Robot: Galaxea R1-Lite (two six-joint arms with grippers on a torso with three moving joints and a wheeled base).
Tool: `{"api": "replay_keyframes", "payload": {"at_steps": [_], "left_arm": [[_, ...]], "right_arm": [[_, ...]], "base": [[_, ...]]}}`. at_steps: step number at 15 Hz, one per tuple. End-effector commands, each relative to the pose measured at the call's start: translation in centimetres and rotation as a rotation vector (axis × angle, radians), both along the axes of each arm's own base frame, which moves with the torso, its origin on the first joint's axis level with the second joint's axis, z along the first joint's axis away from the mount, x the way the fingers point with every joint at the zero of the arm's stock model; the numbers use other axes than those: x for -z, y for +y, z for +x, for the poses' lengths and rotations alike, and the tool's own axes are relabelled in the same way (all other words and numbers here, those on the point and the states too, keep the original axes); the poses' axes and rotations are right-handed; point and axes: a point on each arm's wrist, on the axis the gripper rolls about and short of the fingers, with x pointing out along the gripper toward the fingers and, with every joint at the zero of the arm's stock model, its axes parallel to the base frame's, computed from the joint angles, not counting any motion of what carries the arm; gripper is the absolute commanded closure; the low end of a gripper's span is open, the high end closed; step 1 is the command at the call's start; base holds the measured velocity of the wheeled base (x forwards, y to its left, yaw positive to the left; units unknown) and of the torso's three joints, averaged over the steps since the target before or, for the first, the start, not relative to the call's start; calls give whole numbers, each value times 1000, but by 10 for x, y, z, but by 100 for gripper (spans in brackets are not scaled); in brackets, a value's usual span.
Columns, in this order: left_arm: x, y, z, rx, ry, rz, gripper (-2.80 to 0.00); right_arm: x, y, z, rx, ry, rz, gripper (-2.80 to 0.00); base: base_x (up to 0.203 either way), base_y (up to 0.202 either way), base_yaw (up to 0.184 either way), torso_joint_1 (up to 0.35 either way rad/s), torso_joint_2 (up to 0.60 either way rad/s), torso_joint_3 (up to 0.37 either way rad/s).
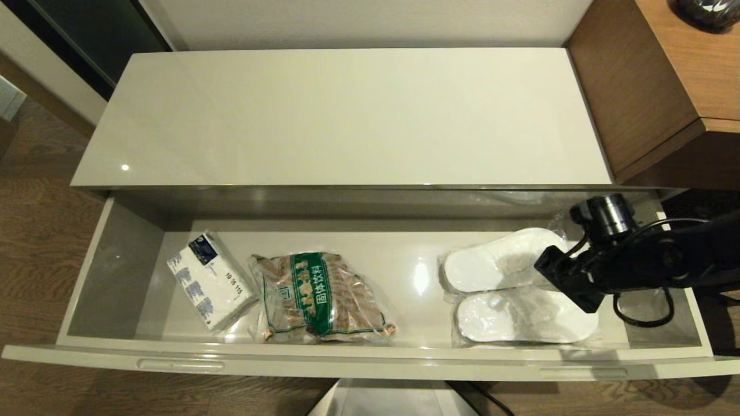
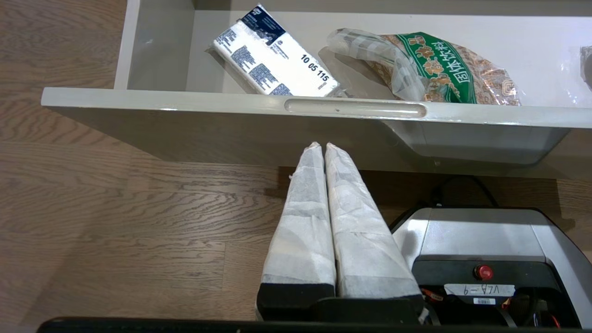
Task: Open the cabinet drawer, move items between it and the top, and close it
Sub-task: Take out the disposable slippers from the drawer
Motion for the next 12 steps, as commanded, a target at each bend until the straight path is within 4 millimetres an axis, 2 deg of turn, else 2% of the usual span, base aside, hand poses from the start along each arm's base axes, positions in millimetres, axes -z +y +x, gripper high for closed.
{"api": "replay_keyframes", "payload": {"at_steps": [1,4,7,8,10,11,12], "left_arm": [[0,0,0,-1,-1,0,0],[0,0,0,-1,-1,0,0],[0,0,0,-1,-1,0,0],[0,0,0,-1,-1,0,0],[0,0,0,-1,-1,0,0],[0,0,0,-1,-1,0,0],[0,0,0,-1,-1,0,0]], "right_arm": [[-57,-4,-35,-10,-94,38,0],[-82,-7,-60,-9,-75,56,0],[-116,-10,-83,-8,-89,59,0],[-118,-10,-85,-8,-82,57,0],[-105,-9,-76,-8,-36,45,0],[-96,-8,-65,-7,-18,40,0],[-93,-7,-58,-6,-39,40,-280]], "base": [[0,0,0,0,0,0],[0,0,0,0,0,0],[0,0,0,0,0,0],[0,0,0,0,0,0],[0,0,0,0,0,0],[0,0,0,0,0,0],[0,0,0,0,0,0]]}}
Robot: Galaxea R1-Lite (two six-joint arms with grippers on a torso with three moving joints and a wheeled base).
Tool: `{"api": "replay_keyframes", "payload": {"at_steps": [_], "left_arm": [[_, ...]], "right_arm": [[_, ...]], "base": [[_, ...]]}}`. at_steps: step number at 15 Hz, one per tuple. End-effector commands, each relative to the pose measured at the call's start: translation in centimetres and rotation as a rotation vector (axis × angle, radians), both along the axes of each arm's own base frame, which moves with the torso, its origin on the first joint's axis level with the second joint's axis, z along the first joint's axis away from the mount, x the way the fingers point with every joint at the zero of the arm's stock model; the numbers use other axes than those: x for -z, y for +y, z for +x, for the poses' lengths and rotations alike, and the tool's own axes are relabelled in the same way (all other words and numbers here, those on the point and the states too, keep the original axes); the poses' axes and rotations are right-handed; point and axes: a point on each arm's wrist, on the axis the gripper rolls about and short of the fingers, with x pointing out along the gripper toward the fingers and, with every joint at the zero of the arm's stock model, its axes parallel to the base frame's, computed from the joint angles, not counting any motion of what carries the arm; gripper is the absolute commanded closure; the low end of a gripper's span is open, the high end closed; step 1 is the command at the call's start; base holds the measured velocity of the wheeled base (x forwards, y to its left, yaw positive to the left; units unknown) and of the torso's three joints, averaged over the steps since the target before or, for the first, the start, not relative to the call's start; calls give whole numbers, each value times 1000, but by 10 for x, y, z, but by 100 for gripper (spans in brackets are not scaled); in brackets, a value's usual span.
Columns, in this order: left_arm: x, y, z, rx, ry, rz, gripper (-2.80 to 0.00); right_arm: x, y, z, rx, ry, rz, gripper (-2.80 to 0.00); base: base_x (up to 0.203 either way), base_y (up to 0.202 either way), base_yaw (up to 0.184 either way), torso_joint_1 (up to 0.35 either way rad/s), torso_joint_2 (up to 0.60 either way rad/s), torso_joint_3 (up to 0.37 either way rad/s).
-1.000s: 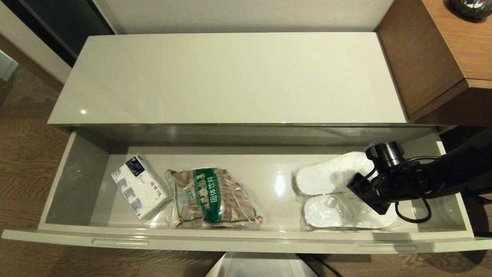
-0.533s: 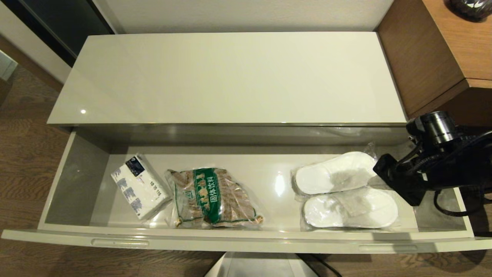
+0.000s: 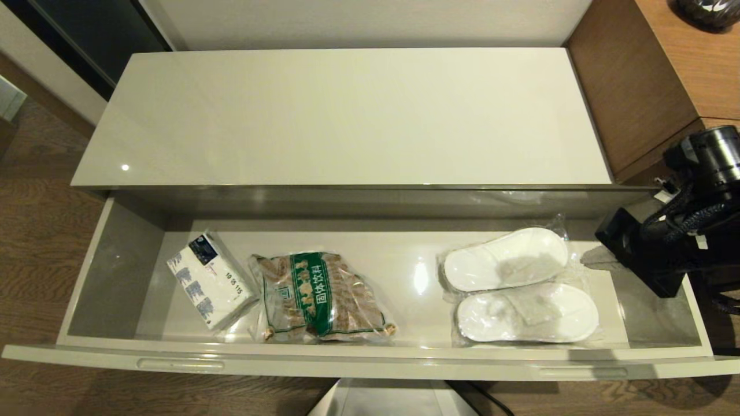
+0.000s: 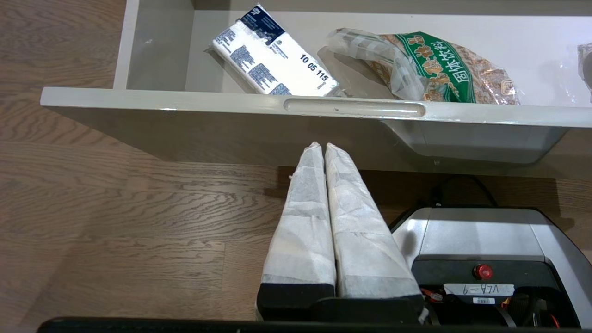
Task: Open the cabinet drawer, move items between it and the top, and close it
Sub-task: Take out the disposable slippers from the drawer
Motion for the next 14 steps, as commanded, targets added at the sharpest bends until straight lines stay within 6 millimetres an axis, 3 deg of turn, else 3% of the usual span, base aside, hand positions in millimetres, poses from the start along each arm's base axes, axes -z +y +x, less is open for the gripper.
{"api": "replay_keyframes", "payload": {"at_steps": [1,4,6,8,14], "left_arm": [[0,0,0,-1,0,0,0],[0,0,0,-1,0,0,0],[0,0,0,-1,0,0,0],[0,0,0,-1,0,0,0],[0,0,0,-1,0,0,0]], "right_arm": [[11,-1,21,8,-26,-6,-280],[26,-11,59,24,-144,-72,-280],[38,-17,64,32,-143,-94,-280],[62,-18,72,34,-113,-121,-280],[111,-17,114,14,-103,-162,-280]], "base": [[0,0,0,0,0,0],[0,0,0,0,0,0],[0,0,0,0,0,0],[0,0,0,0,0,0],[0,0,0,0,0,0]]}}
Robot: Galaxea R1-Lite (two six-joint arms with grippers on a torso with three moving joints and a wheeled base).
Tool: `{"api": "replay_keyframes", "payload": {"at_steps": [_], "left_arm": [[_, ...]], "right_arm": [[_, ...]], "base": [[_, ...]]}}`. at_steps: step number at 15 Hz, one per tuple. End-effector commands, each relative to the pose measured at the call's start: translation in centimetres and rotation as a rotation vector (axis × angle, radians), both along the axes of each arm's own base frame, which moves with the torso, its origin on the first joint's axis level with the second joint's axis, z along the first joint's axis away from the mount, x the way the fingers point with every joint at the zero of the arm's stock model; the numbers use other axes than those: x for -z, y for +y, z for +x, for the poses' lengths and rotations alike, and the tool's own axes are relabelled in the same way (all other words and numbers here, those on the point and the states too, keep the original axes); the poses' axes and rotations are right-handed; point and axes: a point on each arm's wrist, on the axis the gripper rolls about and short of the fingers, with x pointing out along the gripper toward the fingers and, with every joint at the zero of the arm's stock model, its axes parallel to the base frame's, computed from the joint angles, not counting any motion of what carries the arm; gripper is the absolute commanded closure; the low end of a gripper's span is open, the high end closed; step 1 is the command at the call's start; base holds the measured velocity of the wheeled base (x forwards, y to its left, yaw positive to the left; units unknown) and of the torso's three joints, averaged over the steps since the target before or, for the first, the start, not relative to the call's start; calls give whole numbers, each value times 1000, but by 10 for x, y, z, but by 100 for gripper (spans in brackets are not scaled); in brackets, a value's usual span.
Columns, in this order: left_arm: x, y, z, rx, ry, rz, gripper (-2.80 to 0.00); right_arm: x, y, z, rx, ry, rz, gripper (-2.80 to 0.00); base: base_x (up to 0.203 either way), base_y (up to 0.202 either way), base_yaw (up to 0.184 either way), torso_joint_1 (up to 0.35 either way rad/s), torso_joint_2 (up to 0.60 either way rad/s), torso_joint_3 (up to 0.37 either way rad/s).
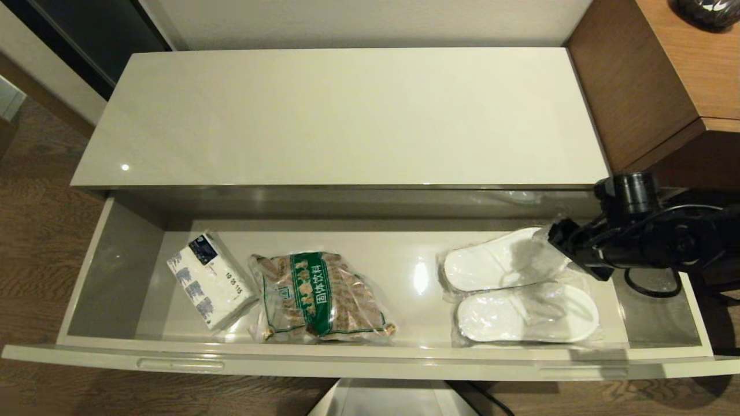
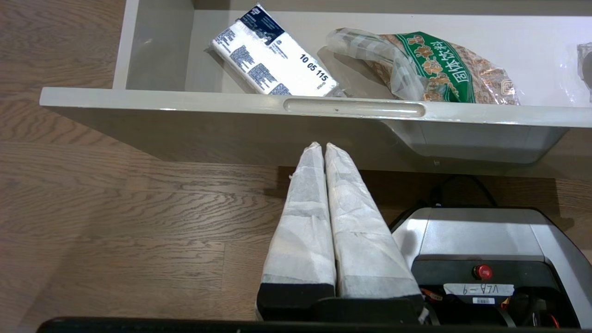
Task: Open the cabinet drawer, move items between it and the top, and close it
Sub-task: Take out the disposable slippers from the drawer
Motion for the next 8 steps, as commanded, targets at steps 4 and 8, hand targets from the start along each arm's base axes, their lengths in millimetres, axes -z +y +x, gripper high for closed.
{"api": "replay_keyframes", "payload": {"at_steps": [4,8], "left_arm": [[0,0,0,-1,1,0,0],[0,0,0,-1,-1,0,0]], "right_arm": [[30,7,30,-8,26,4,-280],[57,8,49,7,21,-19,-280]], "base": [[0,0,0,0,0,0],[0,0,0,0,0,0]]}}
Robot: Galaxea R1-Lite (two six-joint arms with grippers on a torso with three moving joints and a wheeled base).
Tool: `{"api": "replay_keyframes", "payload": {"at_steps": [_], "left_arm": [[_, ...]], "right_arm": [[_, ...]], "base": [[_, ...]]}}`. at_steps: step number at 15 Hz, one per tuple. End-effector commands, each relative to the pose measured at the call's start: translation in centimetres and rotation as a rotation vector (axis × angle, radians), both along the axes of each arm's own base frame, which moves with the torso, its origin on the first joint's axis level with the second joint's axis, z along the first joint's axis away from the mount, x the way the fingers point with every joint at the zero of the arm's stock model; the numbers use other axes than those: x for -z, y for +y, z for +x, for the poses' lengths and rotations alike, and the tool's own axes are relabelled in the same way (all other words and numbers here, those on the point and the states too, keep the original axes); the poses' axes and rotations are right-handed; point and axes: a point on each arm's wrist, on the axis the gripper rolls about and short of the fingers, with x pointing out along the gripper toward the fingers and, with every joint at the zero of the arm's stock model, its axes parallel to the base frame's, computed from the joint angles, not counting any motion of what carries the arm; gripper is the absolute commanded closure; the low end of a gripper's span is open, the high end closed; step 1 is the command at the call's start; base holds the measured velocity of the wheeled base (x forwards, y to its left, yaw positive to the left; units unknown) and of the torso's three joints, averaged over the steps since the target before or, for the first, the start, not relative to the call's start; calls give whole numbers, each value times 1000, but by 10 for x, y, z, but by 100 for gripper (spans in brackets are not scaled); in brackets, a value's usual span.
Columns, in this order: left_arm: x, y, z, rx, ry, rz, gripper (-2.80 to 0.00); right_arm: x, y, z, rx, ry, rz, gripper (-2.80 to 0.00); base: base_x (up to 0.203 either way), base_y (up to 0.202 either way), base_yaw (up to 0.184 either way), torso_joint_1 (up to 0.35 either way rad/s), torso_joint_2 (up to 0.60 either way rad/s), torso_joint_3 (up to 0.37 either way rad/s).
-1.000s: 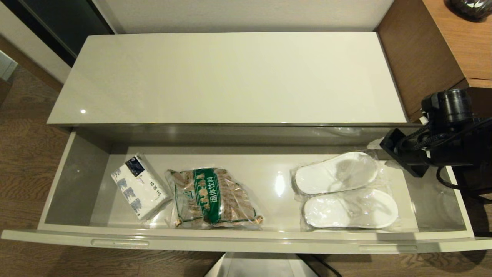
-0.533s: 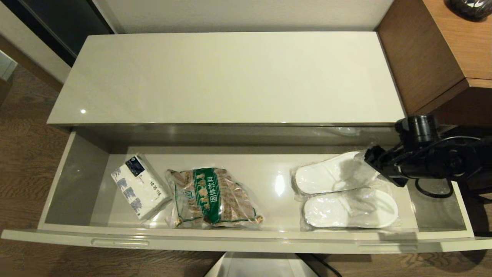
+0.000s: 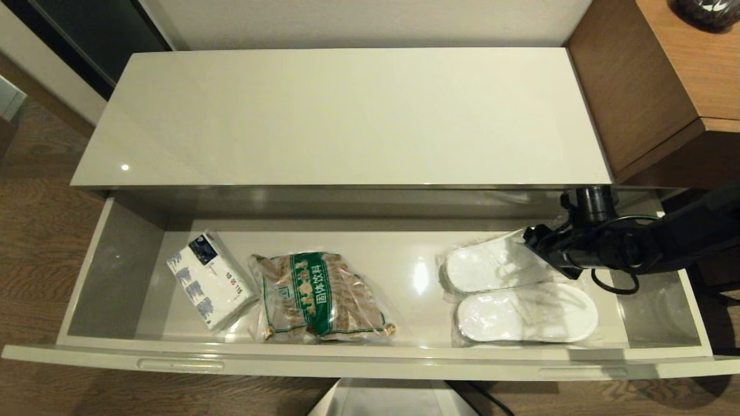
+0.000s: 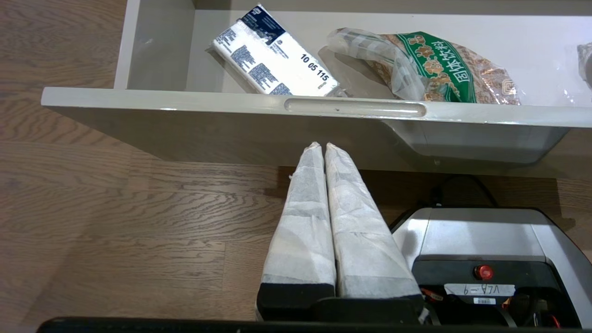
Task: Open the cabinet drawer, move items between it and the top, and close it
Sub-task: Take out the disposable slippers from the drawer
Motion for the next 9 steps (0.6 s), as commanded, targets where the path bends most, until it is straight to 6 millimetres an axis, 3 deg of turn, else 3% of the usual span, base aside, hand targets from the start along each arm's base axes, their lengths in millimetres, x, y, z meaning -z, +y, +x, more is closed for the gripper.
{"api": "replay_keyframes", "payload": {"at_steps": [1,9], "left_arm": [[0,0,0,0,0,0,0],[0,0,0,0,0,0,0]], "right_arm": [[25,0,9,22,47,-19,-280],[34,-6,8,34,73,-10,-280]], "base": [[0,0,0,0,0,0],[0,0,0,0,0,0]]}}
